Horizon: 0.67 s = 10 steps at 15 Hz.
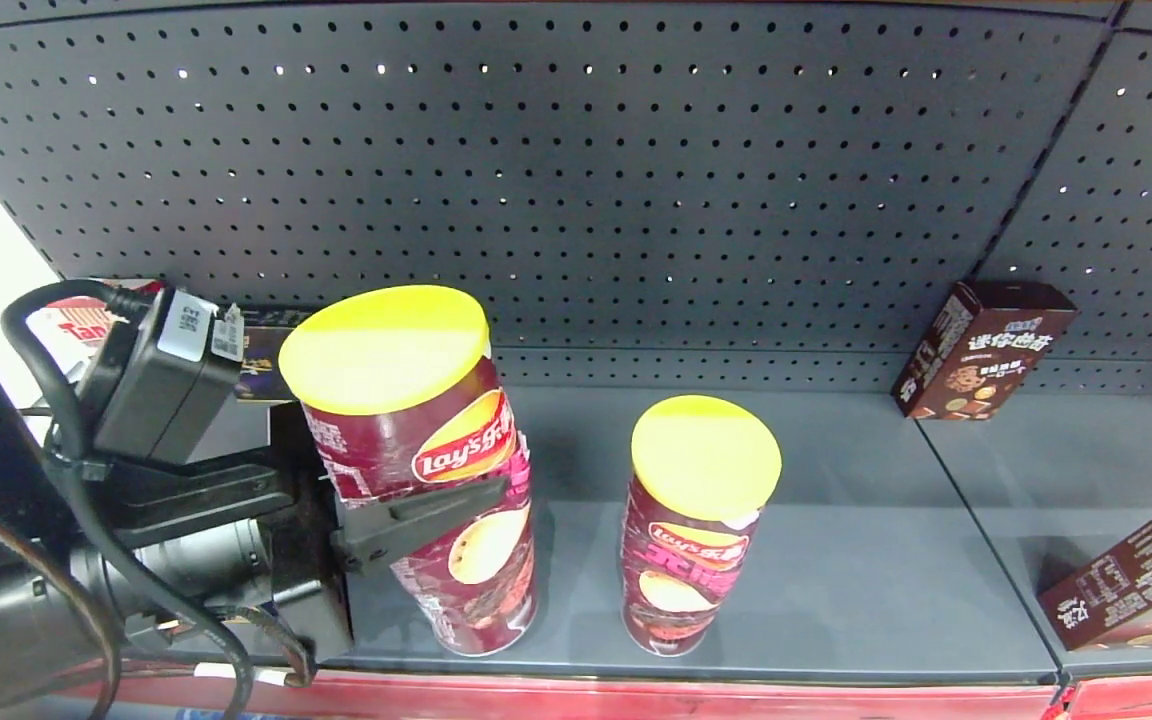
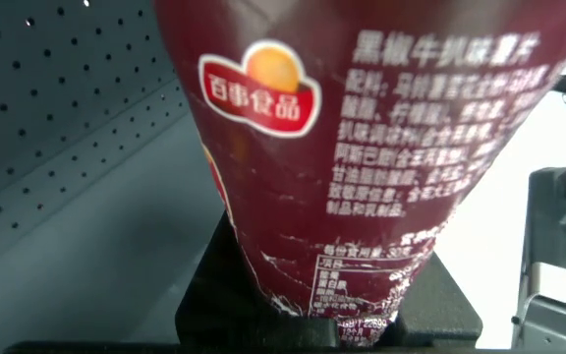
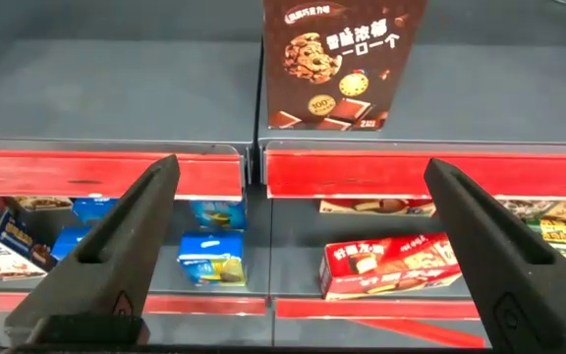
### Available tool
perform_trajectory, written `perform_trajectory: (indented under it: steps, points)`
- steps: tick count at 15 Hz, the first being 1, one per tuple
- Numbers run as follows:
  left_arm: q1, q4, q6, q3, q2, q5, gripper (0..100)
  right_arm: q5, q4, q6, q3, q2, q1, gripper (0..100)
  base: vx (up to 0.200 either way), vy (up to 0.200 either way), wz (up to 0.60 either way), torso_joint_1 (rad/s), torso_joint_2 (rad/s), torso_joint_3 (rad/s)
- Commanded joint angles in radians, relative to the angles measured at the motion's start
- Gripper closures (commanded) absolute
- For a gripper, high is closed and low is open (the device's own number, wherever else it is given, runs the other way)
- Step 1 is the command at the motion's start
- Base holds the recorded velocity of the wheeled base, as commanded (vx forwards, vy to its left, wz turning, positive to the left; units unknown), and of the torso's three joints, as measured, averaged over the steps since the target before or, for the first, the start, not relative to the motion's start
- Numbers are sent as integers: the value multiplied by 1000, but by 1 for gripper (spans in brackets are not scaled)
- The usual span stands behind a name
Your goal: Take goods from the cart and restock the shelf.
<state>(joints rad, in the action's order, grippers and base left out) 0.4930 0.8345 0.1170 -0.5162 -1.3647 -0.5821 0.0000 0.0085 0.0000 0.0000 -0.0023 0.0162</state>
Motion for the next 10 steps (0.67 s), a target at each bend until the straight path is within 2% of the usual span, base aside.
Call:
perform_trajectory:
  steps: [1, 2, 4, 6, 9, 10]
  points:
    - [2, -2, -2, -61, -37, 4, 100, 0, 1, 0, 0, 2, -1, 0, 0, 0, 0, 0, 0, 0]
    - [2, 6, 6, -107, -68, 2, 100, 0, 1, 0, 0, 2, -1, 0, 0, 0, 0, 0, 0, 0]
    - [-4, -14, 1, -189, -82, 5, 100, 0, -1, 0, 0, 2, -1, 0, 0, 0, 0, 0, 0, 0]
    - [-4, -21, -2, -196, -97, 15, 100, 0, 1, 2, 0, 2, 1, 0, 0, 0, 0, 0, 0, 0]
    - [-7, 34, 7, -255, -241, 11, 100, 0, 1, 0, 0, 2, -1, 0, 0, 0, 0, 0, 0, 0]
    - [-8, 51, 6, -312, -294, 13, 100, 0, -1, 0, 0, 2, -1, 0, 0, 0, 0, 0, 0, 0]
